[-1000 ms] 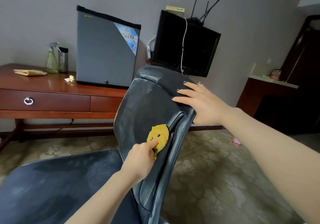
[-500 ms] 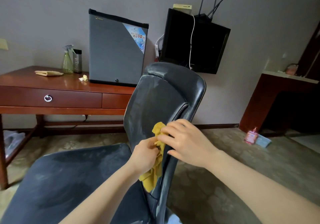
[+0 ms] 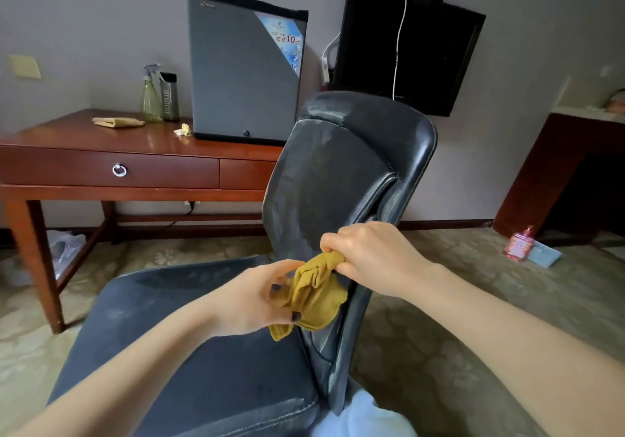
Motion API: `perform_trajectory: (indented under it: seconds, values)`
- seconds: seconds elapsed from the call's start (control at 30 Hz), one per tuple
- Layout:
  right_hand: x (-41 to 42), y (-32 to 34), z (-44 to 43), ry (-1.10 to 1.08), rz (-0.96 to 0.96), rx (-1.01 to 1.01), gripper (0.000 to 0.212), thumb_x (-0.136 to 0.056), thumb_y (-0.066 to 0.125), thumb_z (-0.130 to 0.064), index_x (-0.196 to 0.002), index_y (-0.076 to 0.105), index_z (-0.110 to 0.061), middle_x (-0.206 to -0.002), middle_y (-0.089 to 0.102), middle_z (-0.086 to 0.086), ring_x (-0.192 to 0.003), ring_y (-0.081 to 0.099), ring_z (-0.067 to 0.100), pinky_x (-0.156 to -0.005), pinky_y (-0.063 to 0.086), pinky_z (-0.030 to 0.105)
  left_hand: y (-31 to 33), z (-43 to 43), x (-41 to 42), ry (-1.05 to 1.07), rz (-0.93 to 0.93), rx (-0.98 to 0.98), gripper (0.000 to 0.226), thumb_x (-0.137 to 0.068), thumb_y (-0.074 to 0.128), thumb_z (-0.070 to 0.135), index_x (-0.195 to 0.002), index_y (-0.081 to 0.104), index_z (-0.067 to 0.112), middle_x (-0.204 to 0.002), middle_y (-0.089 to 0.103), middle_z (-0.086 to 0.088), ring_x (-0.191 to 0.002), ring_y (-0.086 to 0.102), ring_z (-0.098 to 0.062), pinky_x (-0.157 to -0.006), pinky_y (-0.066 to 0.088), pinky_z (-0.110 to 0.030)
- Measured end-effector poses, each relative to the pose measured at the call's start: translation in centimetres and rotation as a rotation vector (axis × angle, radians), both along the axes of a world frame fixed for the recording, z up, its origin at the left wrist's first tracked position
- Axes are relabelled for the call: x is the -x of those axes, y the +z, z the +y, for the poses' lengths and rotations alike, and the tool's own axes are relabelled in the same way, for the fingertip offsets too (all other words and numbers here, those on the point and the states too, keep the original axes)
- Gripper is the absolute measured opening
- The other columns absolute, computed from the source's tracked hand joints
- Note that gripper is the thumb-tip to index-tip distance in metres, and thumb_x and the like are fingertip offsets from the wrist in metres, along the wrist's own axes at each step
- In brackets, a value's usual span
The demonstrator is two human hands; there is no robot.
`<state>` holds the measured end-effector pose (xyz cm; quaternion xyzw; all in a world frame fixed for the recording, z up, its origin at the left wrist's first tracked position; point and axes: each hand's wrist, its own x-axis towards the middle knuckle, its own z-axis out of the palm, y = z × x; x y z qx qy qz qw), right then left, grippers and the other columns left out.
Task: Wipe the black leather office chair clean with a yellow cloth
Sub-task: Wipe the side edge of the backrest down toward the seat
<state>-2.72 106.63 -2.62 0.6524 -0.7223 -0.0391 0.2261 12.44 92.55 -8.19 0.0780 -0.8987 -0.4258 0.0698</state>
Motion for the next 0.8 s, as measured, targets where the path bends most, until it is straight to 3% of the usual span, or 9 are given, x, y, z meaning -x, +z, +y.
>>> perform_trajectory:
  seconds: [0.1, 0.17, 0.23, 0.3, 0.4, 0.5, 0.63, 0.7, 0.8]
  values:
    - [-0.6, -0.3, -1.1, -0.050, 0.001, -0.031, 0.014, -0.095, 0.050, -0.032, -0.104, 0.050, -0.021, -0.094, 0.063, -0.001, -0.089, 0.060, 0.025, -0.063, 0.031, 0.030, -0.5, -0.4, -0.7, 0.171, 0.111, 0.075, 0.037, -0.088, 0.060, 0.007, -0.115, 0.059, 0.032, -0.101, 0.068, 0.011, -0.090, 0.064, -0.004, -0.080, 0.054, -0.024]
    - [-0.9, -0.5, -1.4, -0.072, 0.001, -0.045, 0.019, -0.096, 0.048, -0.035, -0.107, 0.052, -0.021, -0.096, 0.064, -0.001, -0.090, 0.061, 0.024, -0.063, 0.034, 0.030, -0.3, -0.7, -0.8, 0.246, 0.159, 0.098, 0.028, -0.092, 0.051, 0.003, -0.098, 0.064, 0.027, -0.088, 0.067, 0.011, -0.078, 0.062, -0.003, -0.071, 0.051, -0.019]
    - [-1.2, -0.4, -1.4, -0.068, -0.058, -0.057, 0.025, -0.095, 0.048, -0.038, -0.114, 0.055, -0.023, -0.099, 0.065, -0.002, -0.093, 0.061, 0.022, -0.067, 0.041, 0.030, 0.1, -0.8, -0.8, 0.276, 0.185, 0.115, 0.023, -0.095, 0.047, 0.004, -0.086, 0.065, 0.016, -0.077, 0.064, 0.004, -0.068, 0.055, -0.009, -0.067, 0.047, -0.026]
    - [-1.5, 0.1, -1.2, -0.041, -0.168, -0.070, 0.029, -0.093, 0.049, -0.041, -0.118, 0.055, -0.027, -0.101, 0.064, -0.006, -0.094, 0.060, 0.018, -0.072, 0.048, 0.031, 0.7, -0.5, -0.5, 0.272, 0.224, 0.128, 0.023, -0.096, 0.046, 0.007, -0.091, 0.067, 0.014, -0.080, 0.066, 0.004, -0.071, 0.057, -0.009, -0.068, 0.047, -0.025]
    - [-2.0, 0.7, -0.9, 0.005, -0.253, -0.057, 0.021, -0.093, 0.048, -0.039, -0.109, 0.053, -0.026, -0.090, 0.060, -0.008, -0.084, 0.058, 0.016, -0.067, 0.049, 0.031, 1.5, 0.2, 0.0, 0.244, 0.277, 0.185, 0.025, -0.097, 0.045, 0.010, -0.097, 0.067, 0.024, -0.085, 0.067, 0.014, -0.080, 0.061, 0.000, -0.068, 0.046, -0.012]
    - [-2.0, 1.2, -0.7, 0.016, -0.152, 0.008, 0.008, -0.095, 0.045, -0.022, -0.100, 0.050, -0.020, -0.086, 0.057, -0.004, -0.079, 0.056, 0.019, -0.062, 0.046, 0.033, 2.1, 0.9, 0.7, 0.266, 0.280, 0.279, 0.022, -0.096, 0.048, 0.014, -0.099, 0.067, 0.025, -0.083, 0.065, 0.014, -0.077, 0.061, -0.003, -0.066, 0.047, -0.014]
    - [-0.8, 2.8, -1.0, 0.125, -0.029, 0.160, 0.020, -0.075, 0.057, 0.007, -0.086, 0.054, -0.009, -0.077, 0.055, 0.006, -0.072, 0.055, 0.027, -0.048, 0.041, 0.033, 4.2, 1.6, 1.4, 0.347, 0.314, 0.357, 0.012, -0.085, 0.062, 0.024, -0.096, 0.065, 0.026, -0.085, 0.063, 0.011, -0.078, 0.058, -0.009, -0.072, 0.051, -0.032]
    - [0.1, 4.7, -1.4, 0.217, 0.049, 0.295, 0.025, -0.065, 0.060, 0.014, -0.078, 0.053, -0.006, -0.073, 0.054, 0.008, -0.069, 0.053, 0.029, -0.040, 0.043, 0.035, 6.1, 2.0, 2.2, 0.412, 0.414, 0.387, 0.014, -0.081, 0.066, 0.024, -0.094, 0.060, 0.024, -0.087, 0.060, 0.008, -0.081, 0.056, -0.016, -0.072, 0.050, -0.040]
    - [1.3, 9.0, -1.6, 0.288, 0.249, 0.432, 0.020, -0.072, 0.054, 0.014, -0.081, 0.056, -0.004, -0.081, 0.055, 0.012, -0.078, 0.053, 0.030, -0.040, 0.046, 0.041, 9.4, 2.6, 4.2, 0.530, 0.612, 0.478, 0.018, -0.080, 0.065, 0.017, -0.095, 0.054, 0.018, -0.089, 0.054, 0.002, -0.083, 0.051, -0.024, -0.068, 0.045, -0.041]
